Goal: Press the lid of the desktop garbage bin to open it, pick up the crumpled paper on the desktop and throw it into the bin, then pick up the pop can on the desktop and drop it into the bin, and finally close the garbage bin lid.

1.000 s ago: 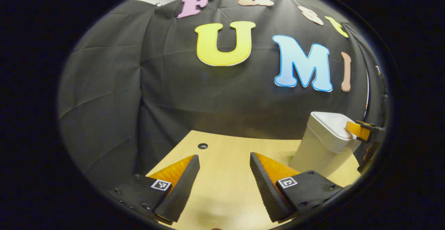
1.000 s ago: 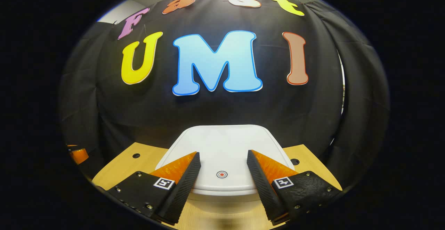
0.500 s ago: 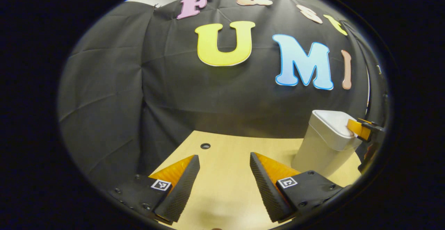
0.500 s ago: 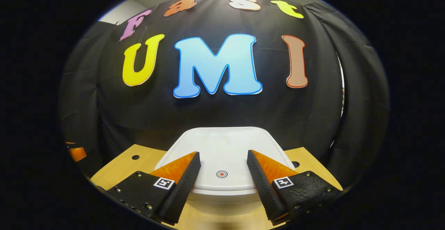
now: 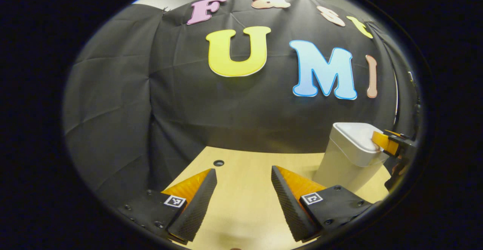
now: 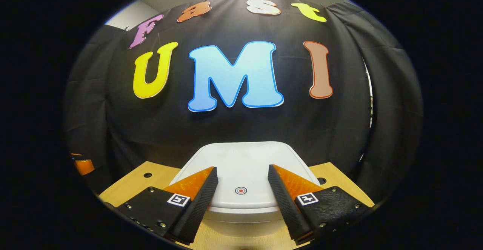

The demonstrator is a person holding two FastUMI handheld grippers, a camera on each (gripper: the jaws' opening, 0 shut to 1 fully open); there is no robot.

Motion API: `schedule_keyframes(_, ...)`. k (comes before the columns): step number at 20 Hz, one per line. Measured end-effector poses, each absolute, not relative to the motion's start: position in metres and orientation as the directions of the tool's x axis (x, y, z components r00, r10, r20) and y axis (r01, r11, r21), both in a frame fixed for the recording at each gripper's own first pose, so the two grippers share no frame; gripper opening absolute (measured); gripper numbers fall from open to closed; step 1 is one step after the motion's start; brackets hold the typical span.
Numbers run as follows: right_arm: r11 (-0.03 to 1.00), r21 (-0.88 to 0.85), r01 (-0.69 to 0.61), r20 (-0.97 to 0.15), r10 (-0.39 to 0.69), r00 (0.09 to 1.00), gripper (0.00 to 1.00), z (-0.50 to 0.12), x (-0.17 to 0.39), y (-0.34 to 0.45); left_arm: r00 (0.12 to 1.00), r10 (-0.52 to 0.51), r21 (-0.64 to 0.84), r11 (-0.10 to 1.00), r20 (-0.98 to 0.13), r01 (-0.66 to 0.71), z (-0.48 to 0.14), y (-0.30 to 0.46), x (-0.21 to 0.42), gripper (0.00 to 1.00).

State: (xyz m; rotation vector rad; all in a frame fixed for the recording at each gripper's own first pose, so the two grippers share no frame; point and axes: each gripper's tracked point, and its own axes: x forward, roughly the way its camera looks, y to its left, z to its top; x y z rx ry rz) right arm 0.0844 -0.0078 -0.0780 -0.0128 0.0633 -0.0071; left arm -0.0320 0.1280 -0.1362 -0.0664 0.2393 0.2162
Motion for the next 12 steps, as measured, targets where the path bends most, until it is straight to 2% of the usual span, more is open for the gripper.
schedule_keyframes(3,1.0,-0.002,0.002,-0.082,-0.002,0.997,0.88,-0.076,0.084,-0.008,0.953,0.196,-0.032,0.977,-0.232,-0.209,-0.132,0.124,-0.029,0.95)
schedule_keyframes(5,1.0,0.027,-0.016,-0.108,0.018,0.994,0.88,-0.074,0.08,-0.006,0.958,0.189,-0.022,0.98,-0.216,-0.198,-0.126,0.12,-0.028,0.92)
schedule_keyframes(6,0.999,0.049,-0.022,-0.101,0.027,0.995,0.87,-0.068,0.076,-0.005,0.962,0.182,-0.017,0.982,-0.203,-0.19,-0.12,0.118,-0.028,0.99)
schedule_keyframes(8,0.999,0.046,0.002,-0.047,0.001,0.999,0.88,-0.057,0.058,-0.004,0.968,0.176,0.001,0.984,-0.178,-0.179,-0.11,0.113,-0.028,0.95)
schedule_keyframes(12,1.0,0.018,0.012,0.051,-0.013,0.999,0.88,-0.023,0.023,-0.001,0.982,0.153,0.033,0.988,-0.113,-0.151,-0.085,0.099,-0.032,0.95)
